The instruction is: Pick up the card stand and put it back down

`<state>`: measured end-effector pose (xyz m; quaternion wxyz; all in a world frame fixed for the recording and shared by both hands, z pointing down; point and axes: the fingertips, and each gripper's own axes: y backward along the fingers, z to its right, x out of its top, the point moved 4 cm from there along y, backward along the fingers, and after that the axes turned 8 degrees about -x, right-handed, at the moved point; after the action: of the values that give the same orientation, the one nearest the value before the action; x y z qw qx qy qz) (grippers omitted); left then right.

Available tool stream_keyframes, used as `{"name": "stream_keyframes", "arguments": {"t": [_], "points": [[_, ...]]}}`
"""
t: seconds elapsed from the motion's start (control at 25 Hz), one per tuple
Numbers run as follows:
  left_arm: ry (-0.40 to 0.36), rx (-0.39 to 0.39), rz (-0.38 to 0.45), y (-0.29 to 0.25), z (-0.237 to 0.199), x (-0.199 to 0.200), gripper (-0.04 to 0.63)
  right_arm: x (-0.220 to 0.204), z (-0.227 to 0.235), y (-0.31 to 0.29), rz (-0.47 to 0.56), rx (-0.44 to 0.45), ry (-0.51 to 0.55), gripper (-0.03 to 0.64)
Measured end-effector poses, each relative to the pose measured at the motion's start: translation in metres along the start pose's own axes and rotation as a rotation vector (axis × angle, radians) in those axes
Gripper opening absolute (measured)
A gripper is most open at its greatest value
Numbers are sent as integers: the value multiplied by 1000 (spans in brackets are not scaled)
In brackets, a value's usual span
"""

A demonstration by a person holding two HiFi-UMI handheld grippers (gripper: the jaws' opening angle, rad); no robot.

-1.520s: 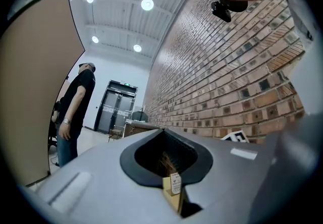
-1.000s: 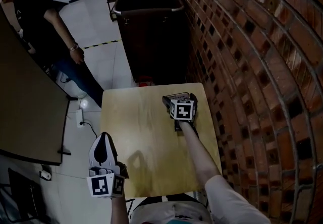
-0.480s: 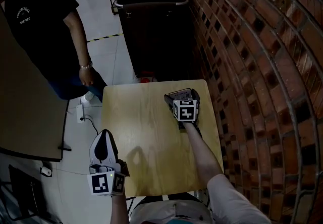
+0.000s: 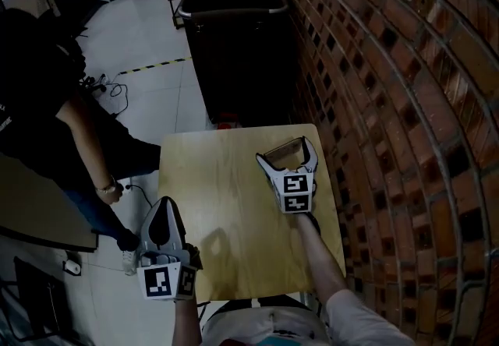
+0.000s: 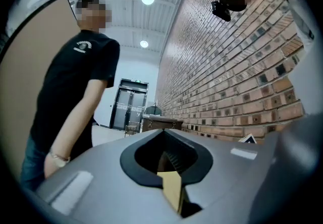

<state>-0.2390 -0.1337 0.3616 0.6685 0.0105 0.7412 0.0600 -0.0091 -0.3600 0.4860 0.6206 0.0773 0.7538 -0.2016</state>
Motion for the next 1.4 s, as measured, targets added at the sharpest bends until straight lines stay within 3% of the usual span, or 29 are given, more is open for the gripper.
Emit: {"name": "stream_keyframes", "arguments": {"t": [0.28,0.6,0.72,1.28,1.4], "points": [[11,-44,45,6,23,11,5,52,-2,103,169,12,-3,558],[-33,-119,69,10,53,12,5,71,1,184,236,-34,-71,558],[-56,-147,65,13,59,12,5,71,0,197,243,-37,-77,557],[-98,-138,42,14,58,15,5,79,-11,207,259,-18,-77,557],[-76,-132,62,15,55,17,5,80,-13,207,262,-17,-76,557]]}}
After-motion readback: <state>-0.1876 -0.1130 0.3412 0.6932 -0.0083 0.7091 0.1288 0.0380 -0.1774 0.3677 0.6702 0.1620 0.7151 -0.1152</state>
